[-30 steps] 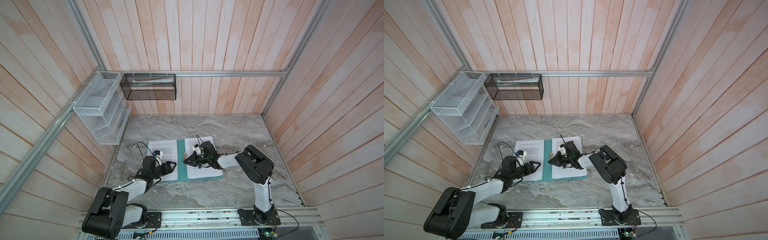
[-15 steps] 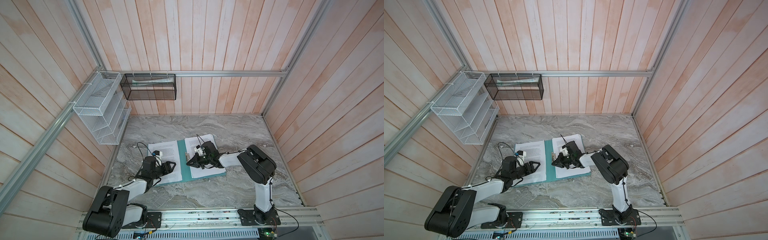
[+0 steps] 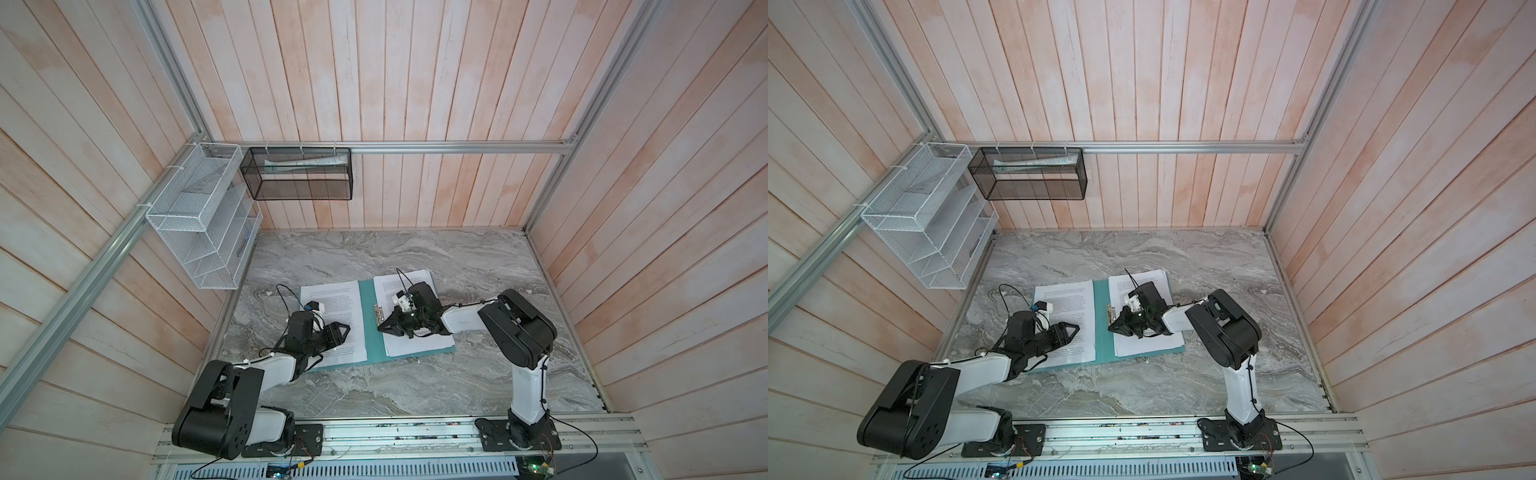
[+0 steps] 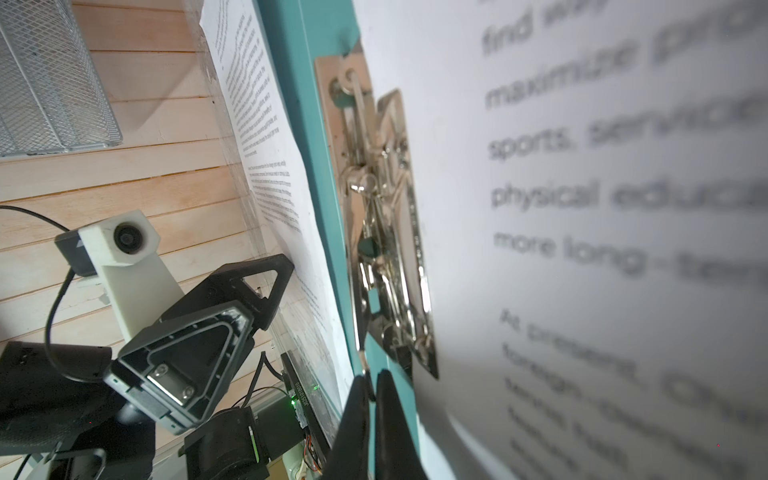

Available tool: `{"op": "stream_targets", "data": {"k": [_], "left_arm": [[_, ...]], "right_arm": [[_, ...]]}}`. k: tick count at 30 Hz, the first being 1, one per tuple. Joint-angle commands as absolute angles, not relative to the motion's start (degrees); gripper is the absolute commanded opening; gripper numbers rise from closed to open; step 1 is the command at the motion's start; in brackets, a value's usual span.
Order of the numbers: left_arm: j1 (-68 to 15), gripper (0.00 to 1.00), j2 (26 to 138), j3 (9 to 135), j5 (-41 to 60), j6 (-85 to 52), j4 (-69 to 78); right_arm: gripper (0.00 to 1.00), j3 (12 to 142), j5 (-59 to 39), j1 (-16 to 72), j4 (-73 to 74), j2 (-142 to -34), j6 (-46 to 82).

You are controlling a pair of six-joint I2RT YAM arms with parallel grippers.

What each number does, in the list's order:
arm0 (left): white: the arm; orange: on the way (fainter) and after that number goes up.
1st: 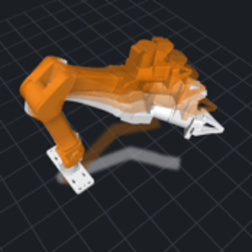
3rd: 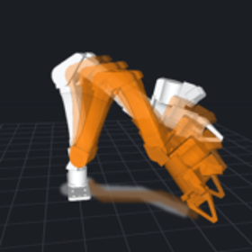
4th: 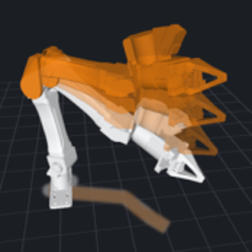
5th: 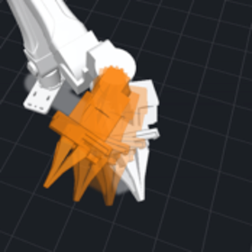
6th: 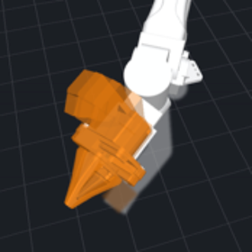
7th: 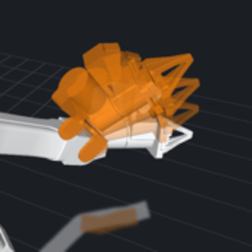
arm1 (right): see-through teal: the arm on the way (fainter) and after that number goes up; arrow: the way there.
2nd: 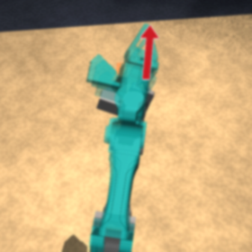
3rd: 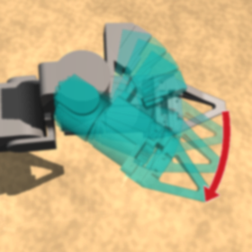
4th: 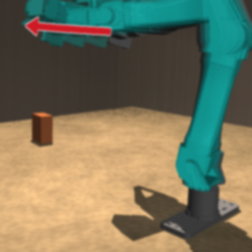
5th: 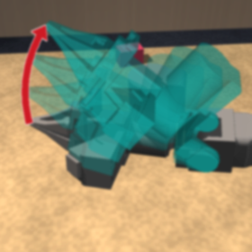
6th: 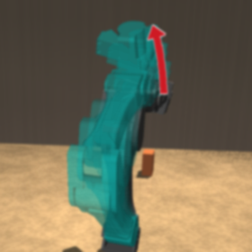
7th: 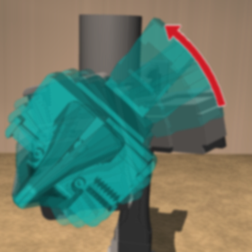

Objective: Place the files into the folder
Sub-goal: 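Press the closed clip lever flat with the right gripper beside the left gripper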

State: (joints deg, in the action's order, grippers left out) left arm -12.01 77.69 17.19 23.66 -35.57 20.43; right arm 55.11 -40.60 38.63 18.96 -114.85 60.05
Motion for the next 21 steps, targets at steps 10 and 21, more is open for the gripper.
{"op": "stream_targets", "data": {"k": [10, 21], "left_arm": [[-11.52, 0.61, 78.84, 17.94, 21.44, -35.25, 17.60], [-11.54, 0.61, 80.92, 18.94, 22.33, -34.80, 17.80]], "right_arm": [[0.02, 53.66, -32.88, 37.62, 2.31, -117.77, 55.70], [0.01, 57.22, -30.70, 40.72, -4.24, -121.43, 54.14]]}}
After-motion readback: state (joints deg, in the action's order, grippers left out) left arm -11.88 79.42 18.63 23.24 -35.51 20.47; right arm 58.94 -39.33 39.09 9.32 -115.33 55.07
